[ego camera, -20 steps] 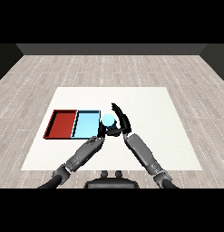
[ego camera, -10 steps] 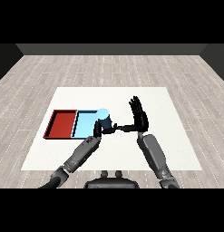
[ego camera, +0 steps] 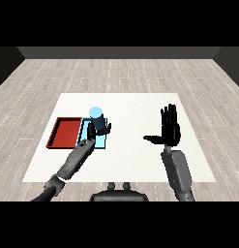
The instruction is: Pick the blue can and put it in the blue box
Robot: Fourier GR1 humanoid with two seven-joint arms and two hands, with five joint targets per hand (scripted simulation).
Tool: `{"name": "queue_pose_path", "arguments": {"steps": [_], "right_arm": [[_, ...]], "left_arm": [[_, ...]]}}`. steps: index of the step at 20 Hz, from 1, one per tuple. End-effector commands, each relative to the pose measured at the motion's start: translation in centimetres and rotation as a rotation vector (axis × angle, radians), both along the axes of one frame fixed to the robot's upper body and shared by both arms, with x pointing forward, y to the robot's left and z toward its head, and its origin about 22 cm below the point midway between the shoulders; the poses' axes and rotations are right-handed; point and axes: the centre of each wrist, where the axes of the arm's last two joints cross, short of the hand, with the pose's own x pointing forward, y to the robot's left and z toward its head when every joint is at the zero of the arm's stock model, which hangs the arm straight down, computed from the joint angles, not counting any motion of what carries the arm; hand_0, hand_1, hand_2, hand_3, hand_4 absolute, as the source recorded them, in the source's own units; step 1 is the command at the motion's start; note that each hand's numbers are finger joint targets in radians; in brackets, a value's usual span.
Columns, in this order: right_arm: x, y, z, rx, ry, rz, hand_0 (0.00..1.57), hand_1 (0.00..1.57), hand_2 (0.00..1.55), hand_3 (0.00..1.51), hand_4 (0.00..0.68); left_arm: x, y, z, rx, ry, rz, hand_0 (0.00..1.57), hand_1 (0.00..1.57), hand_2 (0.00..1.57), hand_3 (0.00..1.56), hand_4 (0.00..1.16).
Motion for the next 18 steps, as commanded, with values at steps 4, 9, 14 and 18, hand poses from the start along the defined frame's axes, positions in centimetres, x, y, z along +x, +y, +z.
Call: {"name": "queue_pose_path", "arguments": {"steps": [4,9,14,18], "right_arm": [[-1.6,-2.5,-0.2,-0.012,0.005,-0.078,0.0,0.0,0.0,0.0,0.0],[1.2,-2.0,-3.4,0.009,0.048,-0.091,0.0,0.0,0.0,0.0,0.0],[2.0,-1.7,-4.2,0.007,0.078,-0.079,0.0,0.0,0.0,0.0,0.0],[3.1,-2.3,-3.5,0.023,0.081,-0.074,0.0,0.0,0.0,0.0,0.0]], "left_arm": [[4.4,3.6,1.3,0.063,0.094,0.112,1.57,1.57,1.57,1.49,1.11],[4.6,7.0,-1.2,0.14,0.239,0.172,1.57,1.57,1.57,1.49,1.1],[3.9,8.0,-3.5,0.195,0.434,0.247,1.57,1.57,1.54,1.41,1.0],[2.4,8.4,-6.0,0.292,0.552,0.31,1.51,1.51,1.4,1.18,0.9]]}}
